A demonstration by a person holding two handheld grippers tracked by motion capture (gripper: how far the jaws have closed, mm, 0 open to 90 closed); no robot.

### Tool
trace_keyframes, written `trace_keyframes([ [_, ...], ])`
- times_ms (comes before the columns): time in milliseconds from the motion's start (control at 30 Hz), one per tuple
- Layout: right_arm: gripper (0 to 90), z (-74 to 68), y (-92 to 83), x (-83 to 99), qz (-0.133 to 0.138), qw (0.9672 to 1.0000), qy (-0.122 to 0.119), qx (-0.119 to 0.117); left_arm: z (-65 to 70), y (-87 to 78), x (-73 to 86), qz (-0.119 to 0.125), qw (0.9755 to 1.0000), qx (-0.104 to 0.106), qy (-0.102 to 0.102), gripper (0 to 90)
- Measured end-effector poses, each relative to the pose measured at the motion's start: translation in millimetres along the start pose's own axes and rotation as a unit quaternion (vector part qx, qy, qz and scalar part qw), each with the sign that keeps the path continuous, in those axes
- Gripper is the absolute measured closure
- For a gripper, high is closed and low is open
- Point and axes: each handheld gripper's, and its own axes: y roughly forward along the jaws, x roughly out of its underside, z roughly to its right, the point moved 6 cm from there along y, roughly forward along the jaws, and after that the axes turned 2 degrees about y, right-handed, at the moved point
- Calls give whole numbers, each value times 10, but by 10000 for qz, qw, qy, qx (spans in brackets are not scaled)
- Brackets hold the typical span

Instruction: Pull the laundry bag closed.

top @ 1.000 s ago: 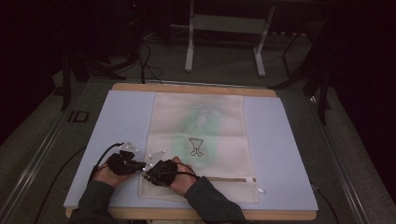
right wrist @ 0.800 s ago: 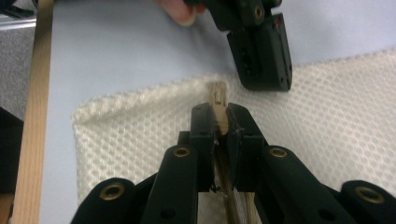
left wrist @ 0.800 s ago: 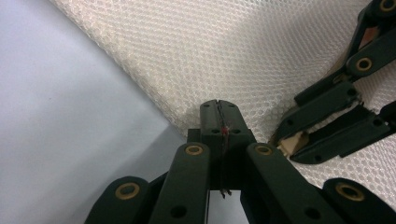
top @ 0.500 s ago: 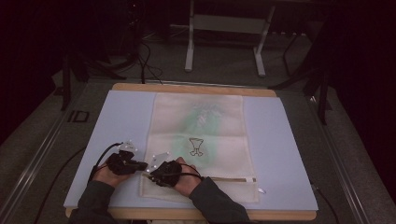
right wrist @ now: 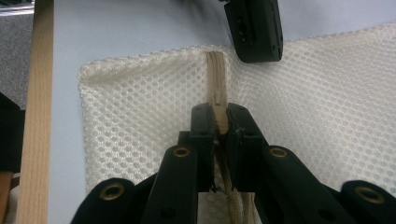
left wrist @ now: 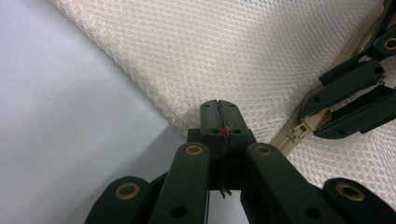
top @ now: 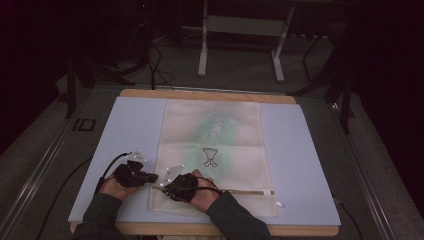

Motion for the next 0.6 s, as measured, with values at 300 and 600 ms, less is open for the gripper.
trace_keyframes([
  [300,824,-2,-50,39,-71,10000,-41,31,5,2,-3,12,10000,-8,9,900],
  [600,824,-18,-86,65,-134,9999,-80,63,2,2,-3,8,10000,9,6,900],
])
